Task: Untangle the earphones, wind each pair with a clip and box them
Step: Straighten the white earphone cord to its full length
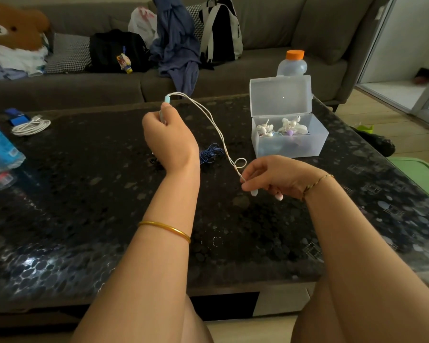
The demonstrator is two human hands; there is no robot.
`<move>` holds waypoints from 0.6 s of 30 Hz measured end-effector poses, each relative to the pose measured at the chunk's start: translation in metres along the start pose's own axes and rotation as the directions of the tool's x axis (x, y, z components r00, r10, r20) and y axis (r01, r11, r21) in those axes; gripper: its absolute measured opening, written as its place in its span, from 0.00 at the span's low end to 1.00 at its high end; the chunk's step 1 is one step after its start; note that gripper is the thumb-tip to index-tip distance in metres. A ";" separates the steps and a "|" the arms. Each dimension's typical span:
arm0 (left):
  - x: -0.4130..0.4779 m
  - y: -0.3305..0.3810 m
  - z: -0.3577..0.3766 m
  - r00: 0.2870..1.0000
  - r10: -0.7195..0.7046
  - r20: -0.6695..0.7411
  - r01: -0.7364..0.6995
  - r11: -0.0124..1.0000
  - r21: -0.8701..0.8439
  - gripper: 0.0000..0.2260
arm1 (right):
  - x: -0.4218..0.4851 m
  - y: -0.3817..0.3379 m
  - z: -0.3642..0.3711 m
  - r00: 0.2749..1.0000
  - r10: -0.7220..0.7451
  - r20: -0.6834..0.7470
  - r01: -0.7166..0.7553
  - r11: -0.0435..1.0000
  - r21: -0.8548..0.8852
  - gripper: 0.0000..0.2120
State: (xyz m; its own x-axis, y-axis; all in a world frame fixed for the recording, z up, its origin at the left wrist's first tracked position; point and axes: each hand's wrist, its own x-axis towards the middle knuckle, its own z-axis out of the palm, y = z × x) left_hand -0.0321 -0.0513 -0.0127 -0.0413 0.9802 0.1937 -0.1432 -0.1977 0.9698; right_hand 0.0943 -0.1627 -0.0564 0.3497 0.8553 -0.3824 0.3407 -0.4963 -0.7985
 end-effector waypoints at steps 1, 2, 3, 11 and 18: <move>0.001 0.000 0.000 1.000 -0.006 -0.004 0.006 1.000 -0.002 0.08 | 0.001 0.000 0.001 1.000 0.002 -0.016 -0.003 1.000 -0.023 0.04; 0.001 0.000 -0.001 1.000 -0.011 -0.008 0.011 1.000 -0.005 0.08 | 0.002 0.000 0.001 1.000 0.005 -0.029 -0.006 0.999 -0.047 0.03; 0.002 0.000 -0.001 1.000 -0.015 -0.011 0.015 1.000 -0.010 0.08 | 0.003 0.000 0.002 0.999 0.006 -0.037 -0.008 0.998 -0.064 0.02; 0.003 0.000 -0.003 0.999 -0.011 -0.044 0.009 0.999 -0.045 0.11 | 0.009 0.005 0.003 0.983 0.122 -0.140 -0.140 0.982 -0.127 0.06; 0.001 0.004 -0.002 0.998 0.006 -0.062 -0.013 0.994 -0.111 0.12 | 0.010 0.006 0.000 0.986 0.033 -0.165 -0.068 0.974 -0.214 0.11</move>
State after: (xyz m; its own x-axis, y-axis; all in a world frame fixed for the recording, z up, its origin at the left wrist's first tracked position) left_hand -0.0350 -0.0513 -0.0093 -0.1037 0.9763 0.1899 -0.2511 -0.2105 0.9448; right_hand 0.1005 -0.1570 -0.0653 0.4999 0.8023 -0.3263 0.4952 -0.5739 -0.6523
